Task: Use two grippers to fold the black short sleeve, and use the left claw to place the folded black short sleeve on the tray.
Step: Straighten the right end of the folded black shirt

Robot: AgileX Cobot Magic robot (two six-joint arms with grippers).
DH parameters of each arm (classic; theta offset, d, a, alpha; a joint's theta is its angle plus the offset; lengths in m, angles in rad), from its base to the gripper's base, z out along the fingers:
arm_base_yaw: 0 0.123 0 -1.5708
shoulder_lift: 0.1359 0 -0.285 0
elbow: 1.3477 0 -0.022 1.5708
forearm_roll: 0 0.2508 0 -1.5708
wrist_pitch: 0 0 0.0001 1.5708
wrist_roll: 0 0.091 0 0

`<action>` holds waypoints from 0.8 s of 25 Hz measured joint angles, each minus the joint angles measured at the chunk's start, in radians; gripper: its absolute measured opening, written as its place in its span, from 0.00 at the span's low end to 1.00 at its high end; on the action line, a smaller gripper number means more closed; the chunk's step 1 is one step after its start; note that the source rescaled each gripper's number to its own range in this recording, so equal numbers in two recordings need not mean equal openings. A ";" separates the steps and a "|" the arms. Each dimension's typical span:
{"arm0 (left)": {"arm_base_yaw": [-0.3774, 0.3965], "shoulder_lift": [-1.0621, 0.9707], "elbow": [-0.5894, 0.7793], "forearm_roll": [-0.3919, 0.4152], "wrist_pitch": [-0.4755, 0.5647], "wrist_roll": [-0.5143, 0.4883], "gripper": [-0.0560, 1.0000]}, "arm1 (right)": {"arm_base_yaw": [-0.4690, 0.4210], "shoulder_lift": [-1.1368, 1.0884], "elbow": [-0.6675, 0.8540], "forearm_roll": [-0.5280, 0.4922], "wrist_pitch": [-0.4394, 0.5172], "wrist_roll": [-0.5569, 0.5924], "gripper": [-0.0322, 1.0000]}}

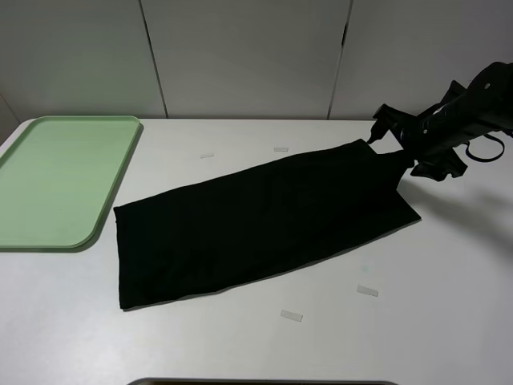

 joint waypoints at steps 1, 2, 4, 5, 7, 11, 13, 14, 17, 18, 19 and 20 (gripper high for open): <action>0.000 0.000 0.000 0.001 0.000 0.000 1.00 | 0.005 0.000 0.000 0.000 0.000 0.000 1.00; 0.000 0.000 0.000 0.001 0.000 0.000 1.00 | 0.010 0.000 0.000 0.000 0.000 0.000 1.00; 0.000 0.000 0.000 0.001 0.000 0.000 1.00 | 0.014 0.000 0.000 0.000 0.001 0.000 1.00; 0.000 0.000 0.000 0.001 0.000 0.000 1.00 | 0.016 0.000 0.003 0.001 0.001 0.000 1.00; 0.000 0.000 0.000 0.001 0.000 0.000 1.00 | 0.020 0.000 0.016 0.001 0.003 0.000 0.95; 0.000 0.000 0.000 0.001 0.000 0.000 1.00 | 0.024 0.000 0.051 0.001 0.003 0.003 0.57; 0.000 0.000 0.000 0.001 0.000 0.000 1.00 | 0.024 0.000 0.070 0.001 0.003 0.003 0.33; 0.000 0.000 0.000 0.001 0.000 0.000 1.00 | 0.024 0.000 0.081 0.001 0.003 0.003 0.23; 0.000 0.000 0.000 0.001 0.000 0.000 1.00 | 0.024 -0.001 0.112 0.001 0.003 0.003 0.09; 0.000 0.000 0.000 0.001 0.000 0.000 1.00 | 0.024 -0.002 0.120 0.001 0.003 0.003 0.09; 0.000 0.000 0.000 0.001 0.000 0.000 1.00 | 0.024 -0.005 0.127 0.001 0.006 0.003 0.09; 0.000 0.000 0.000 0.001 0.000 0.000 1.00 | 0.026 -0.010 0.134 0.001 0.008 0.003 0.09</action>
